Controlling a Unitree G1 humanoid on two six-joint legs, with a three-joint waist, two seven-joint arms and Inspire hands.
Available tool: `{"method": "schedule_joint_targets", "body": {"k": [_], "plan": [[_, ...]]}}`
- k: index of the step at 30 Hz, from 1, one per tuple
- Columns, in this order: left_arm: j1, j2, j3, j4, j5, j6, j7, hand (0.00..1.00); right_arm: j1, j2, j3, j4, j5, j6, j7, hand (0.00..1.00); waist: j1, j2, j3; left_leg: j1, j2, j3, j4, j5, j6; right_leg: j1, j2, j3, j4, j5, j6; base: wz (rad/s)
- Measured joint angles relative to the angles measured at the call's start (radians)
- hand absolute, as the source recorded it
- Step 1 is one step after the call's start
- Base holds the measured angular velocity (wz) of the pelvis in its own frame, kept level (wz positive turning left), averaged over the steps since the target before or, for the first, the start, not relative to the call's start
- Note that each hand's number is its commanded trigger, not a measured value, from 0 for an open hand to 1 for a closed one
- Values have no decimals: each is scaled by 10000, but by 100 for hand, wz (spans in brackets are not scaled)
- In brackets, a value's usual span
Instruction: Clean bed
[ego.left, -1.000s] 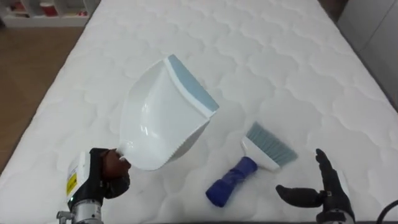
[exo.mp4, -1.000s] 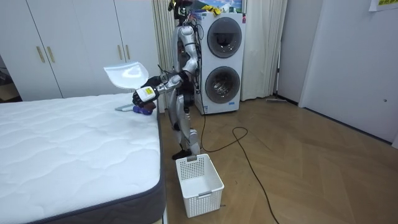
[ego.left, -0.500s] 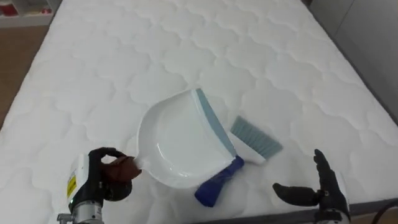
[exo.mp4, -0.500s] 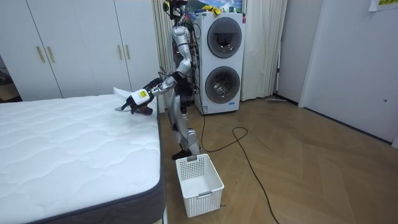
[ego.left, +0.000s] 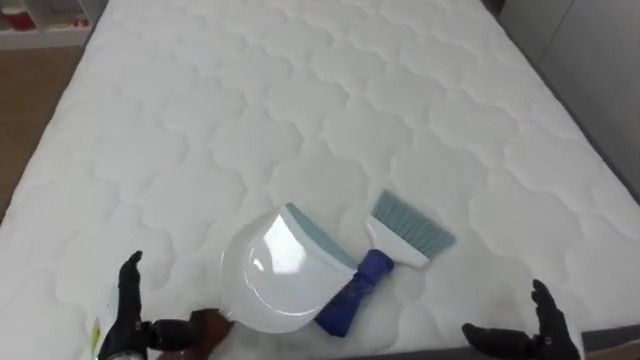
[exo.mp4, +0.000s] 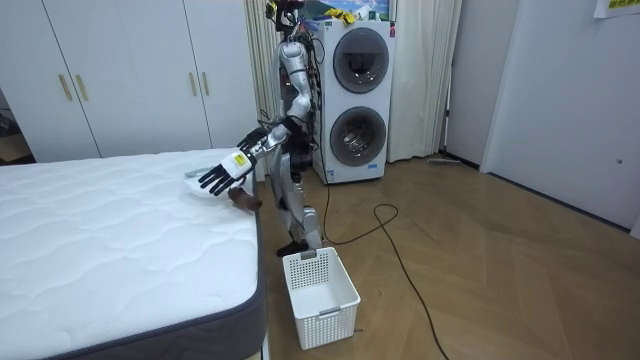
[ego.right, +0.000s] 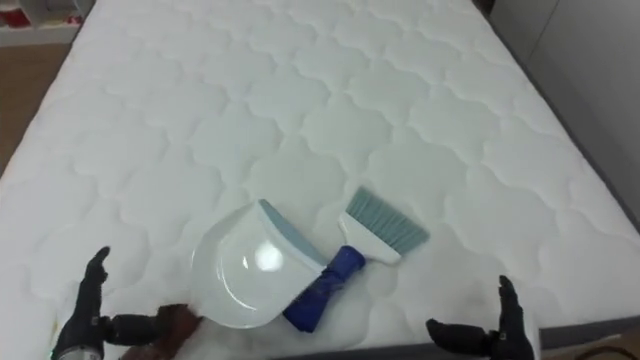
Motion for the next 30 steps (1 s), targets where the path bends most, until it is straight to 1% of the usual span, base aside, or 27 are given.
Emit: {"method": "schedule_joint_targets", "body": {"k": [1,3,4,5,6,7,8,10,12,13,14,15,16,18,19,20,22,23,24,25,27,28,30], "plan": [[29,-3,249,258,-319,-8,27,0,0,0,-140,114,141,0,-90,0,37,-6,-7,32,7,-5,-6,0,0,39,2,-34,-9,-9,-15,-17],[38,-8,488,780,-774,-104,143,0,-6,-2,-435,370,238,-24,-189,0,39,-8,-1,111,24,-21,-17,0,0,148,0,-45,-127,4,-28,-5],[85,-26,608,1092,-1264,-138,160,0,-9,-4,-629,688,311,-41,-270,0,37,-32,4,213,36,-21,-45,0,0,270,3,-59,-172,2,-30,0],[149,-42,694,1172,-1497,-139,161,0,-5,-4,-712,856,352,-45,-290,0,37,-102,28,252,48,-17,-78,0,-1,297,-1,-66,-215,2,-30,0],[331,-58,925,1208,-1856,-140,194,0,1,1,-865,1160,440,-45,-331,0,43,-88,1,323,73,-16,-176,1,-2,333,0,-75,-258,2,-30,3],[487,-65,1190,1208,-2092,-141,258,0,8,4,-1002,1399,508,-46,-356,0,44,-166,24,364,79,-16,-229,1,-5,327,12,-85,-278,5,-30,0],[557,-63,1286,1208,-2208,-141,320,0,7,4,-1107,1531,543,-46,-362,0,52,-187,23,375,82,-16,-271,1,-6,317,52,-80,-286,13,-29,0],[852,-62,1769,1207,-2217,-141,468,0,4,2,-1520,1944,685,-48,-495,0,105,-234,23,366,80,-21,-321,-12,-18,315,71,-66,-294,24,-20,0],[940,-63,2169,1271,-2228,-154,579,0,17,8,-1751,2274,705,-61,-565,0,98,-285,9,393,83,-64,-346,-25,-25,404,69,-90,-320,28,-14,6],[1011,-57,2414,1536,-2207,-186,590,0,25,11,-1909,2567,702,-71,-542,0,96,-304,18,483,103,-98,-398,-26,-26,501,63,-151,-348,27,-14,8],[1025,-63,2504,1701,-2200,-194,591,0,32,8,-1997,2707,708,-71,-524,0,111,-293,20,551,113,-99,-465,-26,-27,535,70,-185,-371,27,-15,5],[1073,-90,2627,2091,-2186,-194,586,0,93,13,-2197,2886,708,-22,-482,0,115,-280,5,640,181,-102,-572,-54,-47,646,93,-259,-459,36,-24,0],[1107,-94,2654,2256,-2181,-178,572,0,165,15,-2262,2887,708,18,-426,0,114,-258,-8,682,188,-102,-628,-54,-49,653,104,-251,-450,35,-25,0],[1228,-83,2742,2696,-1902,78,369,0,445,33,-2357,2904,727,223,-175,0,71,-301,2,632,208,-125,-674,-65,-59,595,103,-326,-446,36,-31,3],[1329,-83,2723,2844,-1547,289,161,0,454,12,-2356,3114,724,342,68,0,20,-320,-9,575,187,-156,-651,-67,-58,584,67,-431,-427,41,-34,7],[1350,-87,2704,2897,-1346,387,40,0,450,9,-2356,3243,716,418,199,0,22,-336,-8,566,175,-157,-646,-67,-58,580,52,-502,-428,40,-35,7],[1438,-90,2678,3275,-606,695,-605,0,407,13,-2252,3746,680,727,928,0,97,-352,-12,600,191,-138,-654,-79,-79,628,70,-574,-483,53,-55,0],[1431,-92,2668,3399,-369,778,-773,0,395,13,-2235,3872,604,783,1131,0,95,-349,-11,616,195,-157,-655,-81,-82,644,75,-575,-490,54,-58,0],[1407,-101,2619,3539,92,1042,-1134,0,348,12,-2207,4001,386,976,1522,0,95,-338,-12,615,198,-165,-642,-82,-84,632,81,-574,-488,53,-63,0],[1373,-108,2577,3551,300,1176,-1290,0,348,6,-2135,4025,264,1046,1665,0,93,-334,-9,604,198,-165,-639,-83,-85,618,82,-574,-489,53,-63,0],[1288,-102,2075,3578,698,1586,-1779,0,310,-22,-1451,4124,121,1261,2216,0,90,-314,6,517,192,-202,-626,-83,-86,552,70,-586,-559,60,-70,3],[1240,-104,1756,3683,817,1726,-2045,0,274,-18,-1169,4225,-42,1345,2524,0,85,-275,-6,510,207,-236,-623,-83,-86,608,72,-620,-658,94,-72,6],[1141,-105,1354,3752,1131,1891,-2457,0,109,-2,-937,4410,-468,1470,2954,0,71,-237,7,510,206,-246,-621,-84,-87,612,73,-620,-657,94,-72,2]]}}
